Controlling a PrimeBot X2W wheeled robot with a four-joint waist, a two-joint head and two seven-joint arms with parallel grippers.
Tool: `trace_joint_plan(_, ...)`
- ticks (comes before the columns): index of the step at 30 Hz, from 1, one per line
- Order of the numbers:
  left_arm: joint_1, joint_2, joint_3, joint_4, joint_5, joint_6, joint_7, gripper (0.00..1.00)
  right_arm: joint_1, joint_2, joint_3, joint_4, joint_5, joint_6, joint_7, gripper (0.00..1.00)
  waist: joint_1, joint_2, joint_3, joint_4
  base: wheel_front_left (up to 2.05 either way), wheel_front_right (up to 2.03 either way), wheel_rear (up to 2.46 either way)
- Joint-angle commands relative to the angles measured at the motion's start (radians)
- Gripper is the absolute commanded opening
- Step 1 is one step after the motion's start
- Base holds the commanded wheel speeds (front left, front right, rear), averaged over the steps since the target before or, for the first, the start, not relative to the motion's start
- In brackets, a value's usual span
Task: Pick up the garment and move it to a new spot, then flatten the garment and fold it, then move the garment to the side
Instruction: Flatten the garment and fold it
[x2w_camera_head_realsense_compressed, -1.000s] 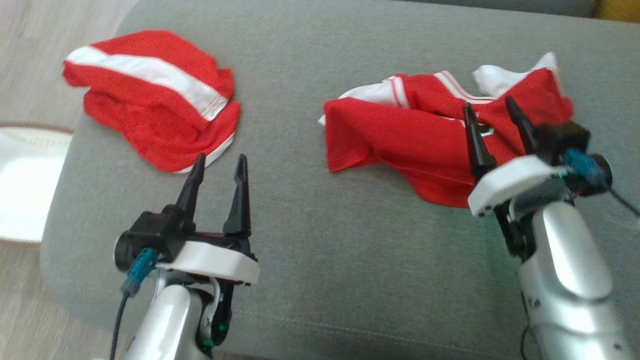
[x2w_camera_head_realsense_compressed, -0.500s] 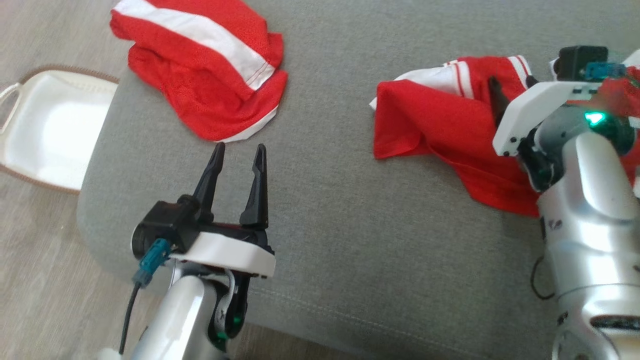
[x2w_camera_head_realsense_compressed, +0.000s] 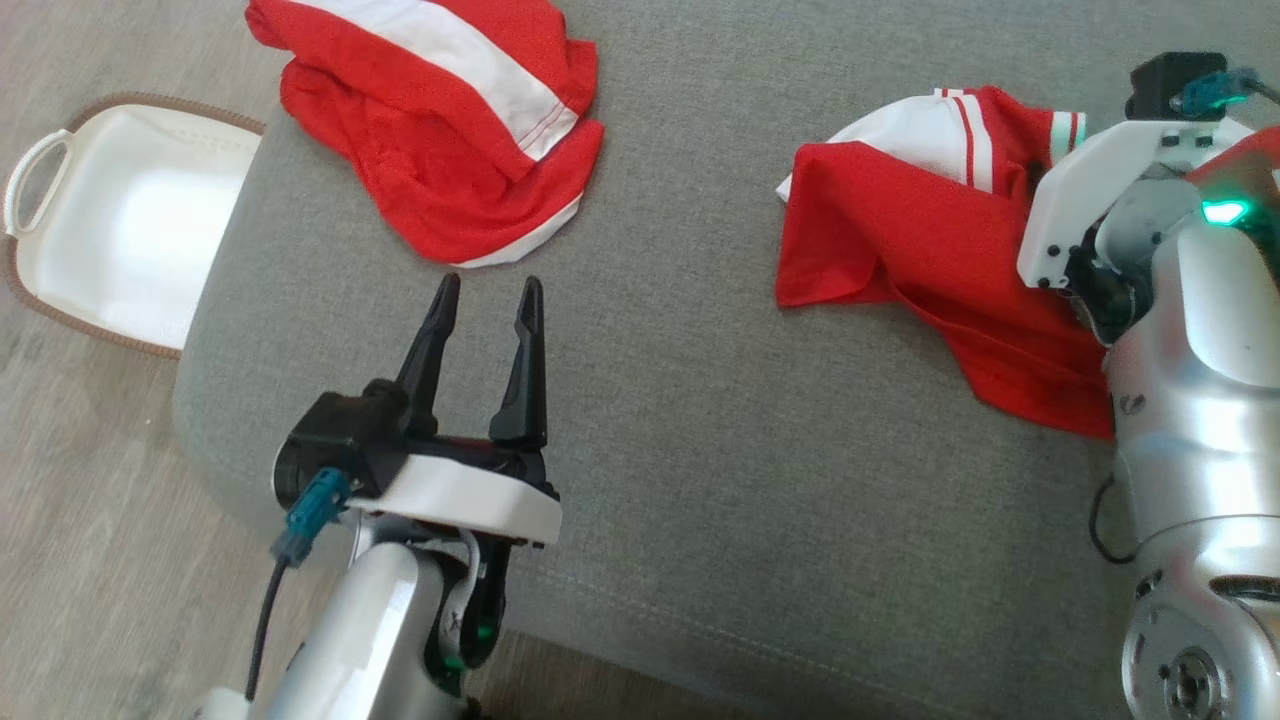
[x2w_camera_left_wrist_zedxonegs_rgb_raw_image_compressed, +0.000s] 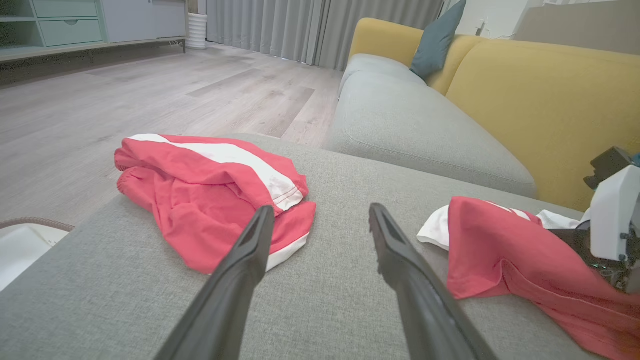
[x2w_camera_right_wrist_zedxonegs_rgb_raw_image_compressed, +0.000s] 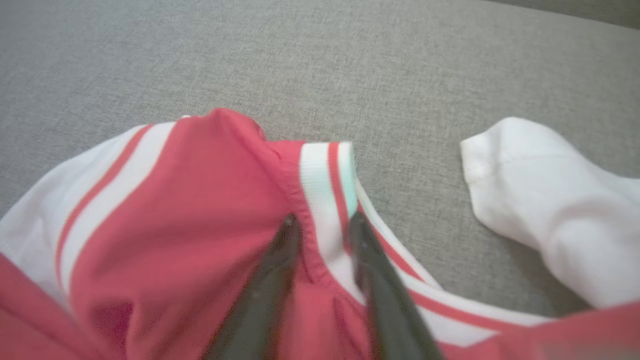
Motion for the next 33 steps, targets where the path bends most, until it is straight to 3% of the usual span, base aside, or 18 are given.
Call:
trace_joint_plan(1,-0.039,0.006,0.033,-0.034,-0.006,0.007,-0.005,1.0,-0.003,0.018,0.015,0.0,-0.001,0.008,0.003,0.0,-0.0001,0.0,-0.001,-0.002,0.0,0.0,0.0)
trace_joint_plan(12,-0.024,0.006,0.073,-0.022,0.021,0.005,-0.005,1.0,-0.01,0.022,0.014,-0.08,0.117,0.008,-0.376,0.0,-0.0001,0.0,-0.076,-0.077,0.0,0.0,0.0)
trace_joint_plan(19,0.002,0.006,0.102,-0.02,0.041,-0.003,-0.005,1.0,0.027,-0.011,-0.047,-0.215,0.137,0.008,-0.529,0.0,-0.0001,0.0,-0.14,-0.138,0.0,0.0,0.0)
trace_joint_plan(24,0.029,0.006,0.126,-0.017,0.05,-0.008,-0.005,1.0,0.054,-0.052,-0.072,-0.328,0.131,0.008,-0.556,0.0,-0.0001,0.0,-0.185,-0.171,0.0,0.0,0.0)
trace_joint_plan(33,0.066,0.006,0.155,-0.019,0.057,-0.019,-0.005,1.0,0.092,-0.071,-0.133,-0.503,0.125,0.008,-0.499,0.0,-0.0001,0.0,-0.231,-0.205,0.0,0.0,0.0)
